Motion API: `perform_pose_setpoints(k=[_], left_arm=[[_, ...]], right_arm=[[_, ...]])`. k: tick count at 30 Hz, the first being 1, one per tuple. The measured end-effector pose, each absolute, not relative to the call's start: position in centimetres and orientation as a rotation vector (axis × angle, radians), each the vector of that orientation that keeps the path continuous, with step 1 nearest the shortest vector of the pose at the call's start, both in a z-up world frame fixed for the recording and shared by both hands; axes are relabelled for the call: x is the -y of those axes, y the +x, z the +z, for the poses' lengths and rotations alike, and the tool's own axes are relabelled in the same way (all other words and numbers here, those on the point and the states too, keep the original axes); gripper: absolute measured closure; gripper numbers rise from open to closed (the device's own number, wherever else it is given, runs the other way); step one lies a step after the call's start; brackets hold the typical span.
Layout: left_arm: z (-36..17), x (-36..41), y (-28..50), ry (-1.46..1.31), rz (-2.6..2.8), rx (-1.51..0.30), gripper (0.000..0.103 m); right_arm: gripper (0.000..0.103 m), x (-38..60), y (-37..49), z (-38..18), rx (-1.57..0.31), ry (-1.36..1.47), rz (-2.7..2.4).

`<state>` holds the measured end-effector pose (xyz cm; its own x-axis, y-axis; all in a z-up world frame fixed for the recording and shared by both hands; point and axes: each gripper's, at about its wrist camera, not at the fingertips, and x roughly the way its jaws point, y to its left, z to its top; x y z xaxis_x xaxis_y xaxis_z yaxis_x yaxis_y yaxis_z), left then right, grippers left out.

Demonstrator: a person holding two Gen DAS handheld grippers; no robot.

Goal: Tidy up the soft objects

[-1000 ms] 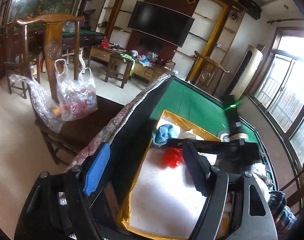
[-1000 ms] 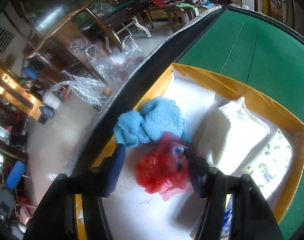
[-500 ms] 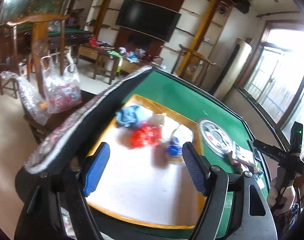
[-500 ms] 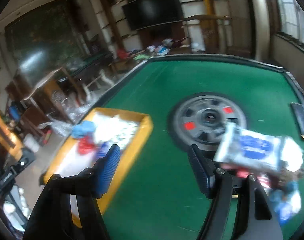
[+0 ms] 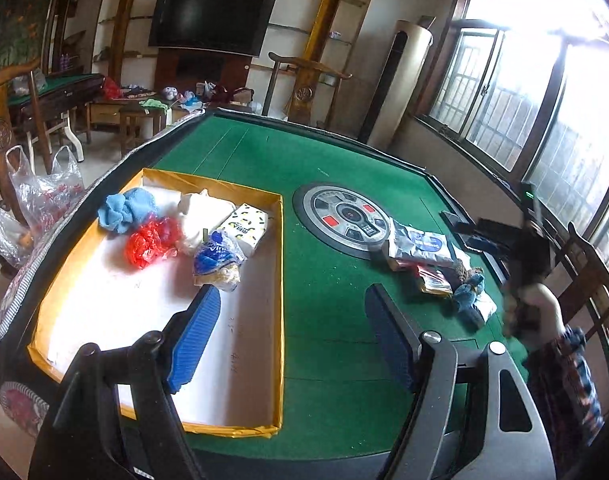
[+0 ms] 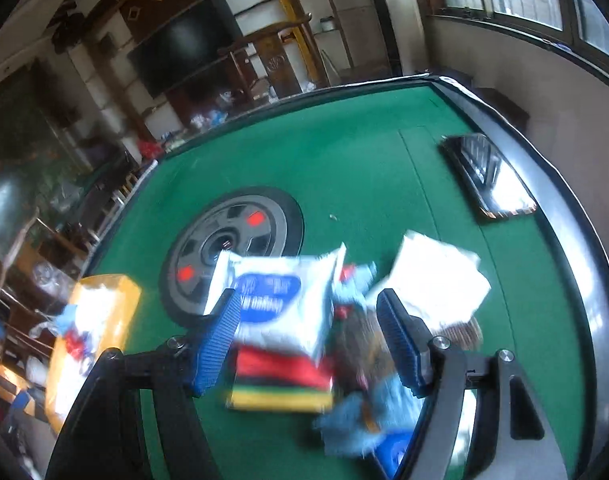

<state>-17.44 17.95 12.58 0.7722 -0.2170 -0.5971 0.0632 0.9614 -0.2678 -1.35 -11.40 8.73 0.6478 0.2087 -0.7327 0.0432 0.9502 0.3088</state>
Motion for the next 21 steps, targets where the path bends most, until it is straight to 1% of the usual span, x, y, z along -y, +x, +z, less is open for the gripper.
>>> perform_pose_setpoints(k=[4, 6, 8, 11, 14, 16, 17, 21], left_arm=[[13.0, -18.0, -18.2, -0.232, -0.133, -0.668, 0.028], [13.0, -18.3, -18.3, -0.226, -0.122, -0.665, 0.028], [12.9, -18.4, -18.1, -0.214, -0.119, -0.660, 0.028], [12.1, -17.9, -17.1, -0.225, -0.136, -0.689, 0.028], [11.1, -16.6, -16.2, -0.221, -0.184, -0.727, 0.028], [10.4, -15.5, -15.7, -0.194, -0.196, -0.754, 0.028], [10.0, -15.0, -15.5, -0.189, -0.203, -0.769, 0.028], [8.7, -12.9, -14.2, -0.199, -0.228, -0.841, 0.028]], right_arm=[[0.038, 10.7, 3.3, 6.5, -0.967, 0.302, 0.118], [0.037, 9.9, 3.7, 5.8, -1.009, 0.349, 0.211], [0.037, 8.0, 2.4, 5.9, -1.005, 0.370, 0.355], [0.037, 4.1, -1.1, 5.5, -1.067, 0.379, 0.637], [0.037, 0.3, -5.7, 4.8, -1.130, 0.286, 0.834], [0.037, 0.0, -7.9, 5.5, -1.077, 0.235, 0.853], [0.037, 0.6, -8.5, 6.0, -1.044, 0.255, 0.849], [0.035, 4.8, -8.8, 7.6, -0.846, 0.255, 0.564]])
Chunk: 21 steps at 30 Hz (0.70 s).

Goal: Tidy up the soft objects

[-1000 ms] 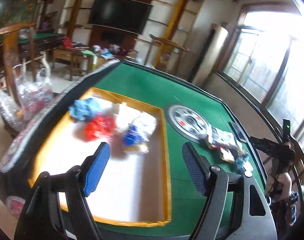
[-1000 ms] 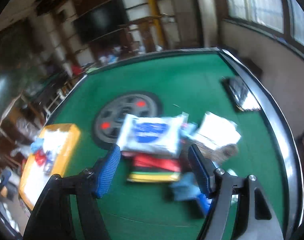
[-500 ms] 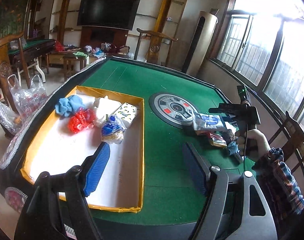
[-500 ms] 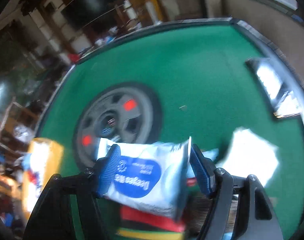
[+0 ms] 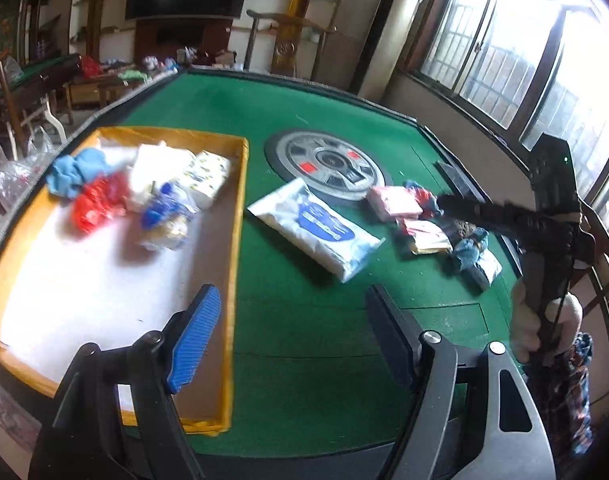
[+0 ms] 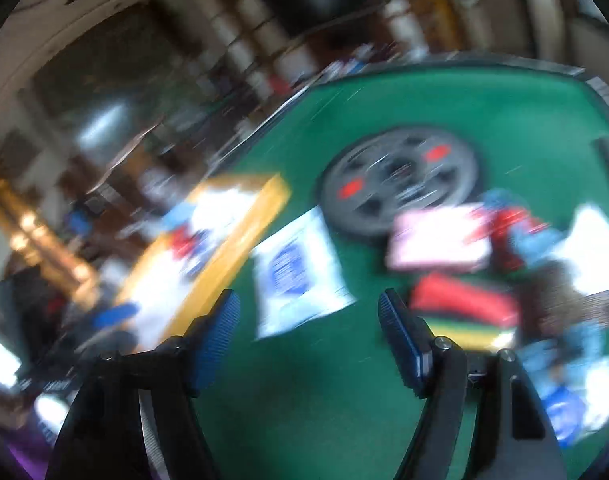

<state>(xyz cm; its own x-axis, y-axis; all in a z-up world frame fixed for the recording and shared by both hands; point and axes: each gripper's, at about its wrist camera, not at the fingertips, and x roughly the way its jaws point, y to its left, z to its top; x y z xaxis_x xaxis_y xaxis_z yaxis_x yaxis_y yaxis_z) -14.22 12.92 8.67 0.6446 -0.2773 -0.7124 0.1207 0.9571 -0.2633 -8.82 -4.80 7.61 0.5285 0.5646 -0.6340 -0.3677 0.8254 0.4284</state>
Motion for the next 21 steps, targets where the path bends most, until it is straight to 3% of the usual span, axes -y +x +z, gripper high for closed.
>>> perform_pose_setpoints(k=[5, 16, 21], left_arm=[[7.4, -9.3, -10.7, -0.240, -0.262, -0.942, 0.028], [2.6, -6.1, -1.7, -0.196, 0.018, -1.078, 0.028], [2.1, -4.3, 0.5, -0.119, 0.044, -1.078, 0.014]], right_arm=[[0.035, 9.8, -6.4, 5.9, -0.772, 0.445, 0.462], [0.034, 13.2, -6.5, 7.2, -0.680, 0.547, 0.398], [0.034, 13.0, -6.7, 7.2, -0.666, 0.544, 0.395]])
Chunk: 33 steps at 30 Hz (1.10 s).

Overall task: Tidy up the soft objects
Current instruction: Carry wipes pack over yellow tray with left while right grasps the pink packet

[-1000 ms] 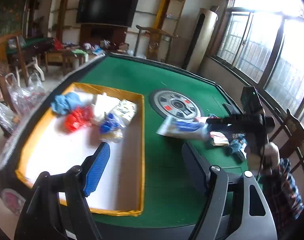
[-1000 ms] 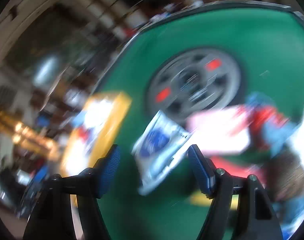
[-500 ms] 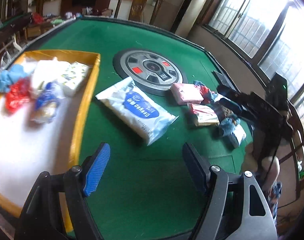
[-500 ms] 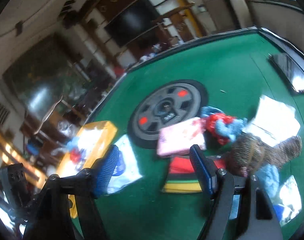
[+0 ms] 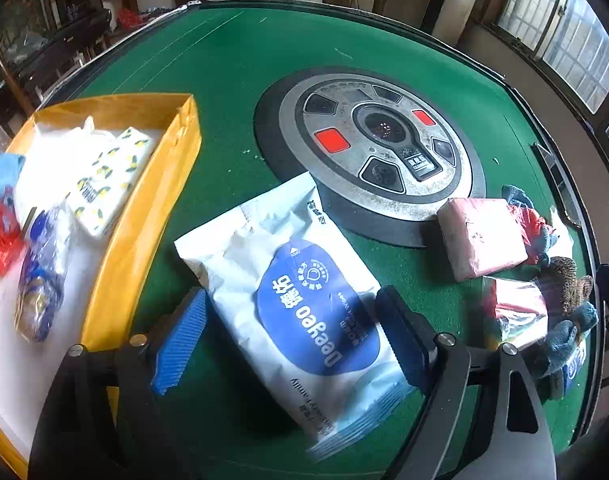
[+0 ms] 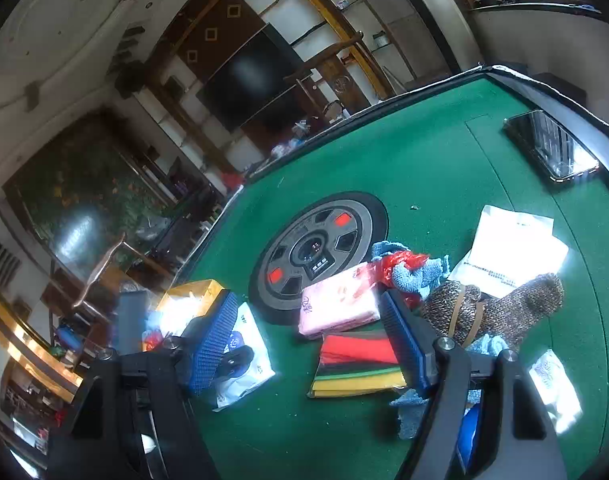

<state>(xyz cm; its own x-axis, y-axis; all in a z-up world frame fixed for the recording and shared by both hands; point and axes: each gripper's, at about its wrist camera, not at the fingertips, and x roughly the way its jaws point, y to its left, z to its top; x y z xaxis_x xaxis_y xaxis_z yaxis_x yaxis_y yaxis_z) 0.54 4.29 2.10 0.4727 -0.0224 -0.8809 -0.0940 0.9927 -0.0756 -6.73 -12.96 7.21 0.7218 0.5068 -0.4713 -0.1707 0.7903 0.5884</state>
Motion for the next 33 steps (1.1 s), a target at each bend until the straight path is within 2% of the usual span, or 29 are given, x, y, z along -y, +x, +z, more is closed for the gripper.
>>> perform_pose_setpoints(k=[5, 7, 10, 14, 24, 33], left_arm=[[1.4, -0.9, 0.5, 0.054, -0.065, -1.029, 0.012], [1.6, -0.2, -0.7, 0.073, -0.148, -1.013, 0.021], [2.1, 0.2, -2.4, 0.079, -0.239, -1.012, 0.027], [3.5, -0.3, -4.4, 0.029, -0.326, -0.994, 0.029], [10.0, -9.6, -10.4, -0.157, -0.293, -0.832, 0.028], [9.1, -19.4, -12.8, -0.276, -0.093, -0.786, 0.028]], right_arm=[[0.034, 13.3, -6.7, 6.9, -0.672, 0.553, 0.379], [0.034, 13.2, -6.5, 6.7, -0.678, 0.548, 0.371], [0.034, 13.1, -6.4, 6.5, -0.686, 0.543, 0.362], [0.034, 13.2, -6.1, 6.1, -0.700, 0.544, 0.355], [0.034, 12.7, -5.6, 5.2, -0.751, 0.500, 0.346], [0.034, 9.0, -5.1, 5.5, -0.833, 0.418, 0.383]])
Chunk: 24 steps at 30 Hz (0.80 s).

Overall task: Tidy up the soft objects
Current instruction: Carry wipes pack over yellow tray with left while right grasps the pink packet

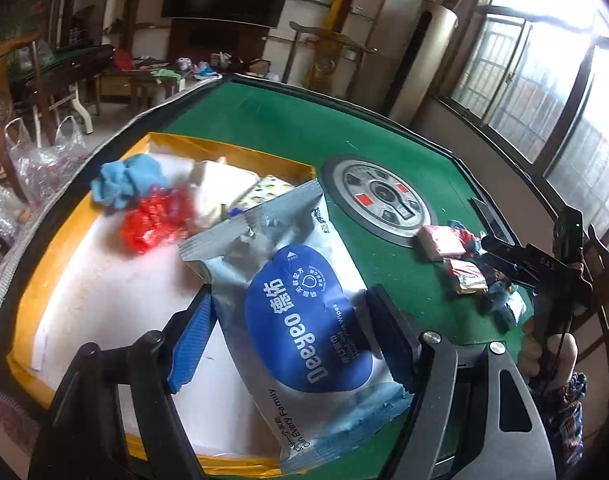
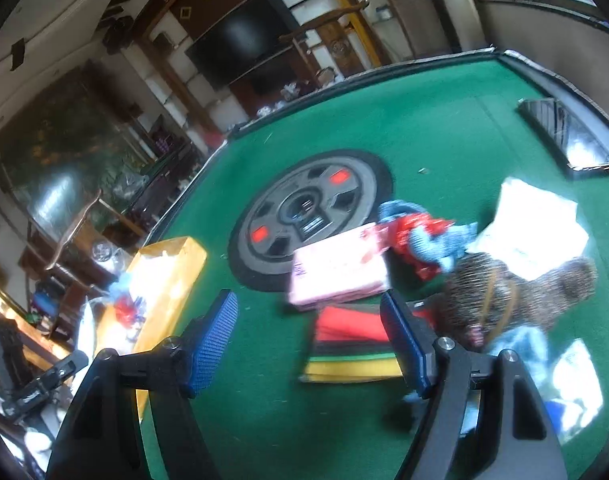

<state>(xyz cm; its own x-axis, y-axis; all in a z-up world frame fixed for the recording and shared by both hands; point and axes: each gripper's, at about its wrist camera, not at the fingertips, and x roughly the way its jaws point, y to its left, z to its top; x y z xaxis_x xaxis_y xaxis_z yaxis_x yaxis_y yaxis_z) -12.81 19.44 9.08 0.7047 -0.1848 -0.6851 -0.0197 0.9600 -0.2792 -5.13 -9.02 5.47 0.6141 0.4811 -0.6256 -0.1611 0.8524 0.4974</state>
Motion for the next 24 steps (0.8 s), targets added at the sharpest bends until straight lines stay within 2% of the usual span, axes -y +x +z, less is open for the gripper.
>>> perform_pose_setpoints(k=[5, 10, 16, 24], left_arm=[[8.6, -22.2, -14.1, -0.316, -0.046, -0.753, 0.028], [7.6, -24.3, -14.6, -0.344, -0.031, -0.760, 0.028], [7.4, -27.1, -15.2, -0.380, -0.018, -0.748, 0.028], [6.3, -28.3, -14.9, -0.364, -0.006, -0.755, 0.028]], right_arm=[[0.034, 7.0, -1.5, 4.2, -1.002, 0.447, 0.277], [0.034, 6.3, 1.7, 3.6, -1.049, 0.548, 0.237], [0.034, 3.9, 3.7, 4.1, -1.073, 0.409, 0.093], [0.034, 2.1, 3.9, 3.6, -1.126, 0.366, -0.036]])
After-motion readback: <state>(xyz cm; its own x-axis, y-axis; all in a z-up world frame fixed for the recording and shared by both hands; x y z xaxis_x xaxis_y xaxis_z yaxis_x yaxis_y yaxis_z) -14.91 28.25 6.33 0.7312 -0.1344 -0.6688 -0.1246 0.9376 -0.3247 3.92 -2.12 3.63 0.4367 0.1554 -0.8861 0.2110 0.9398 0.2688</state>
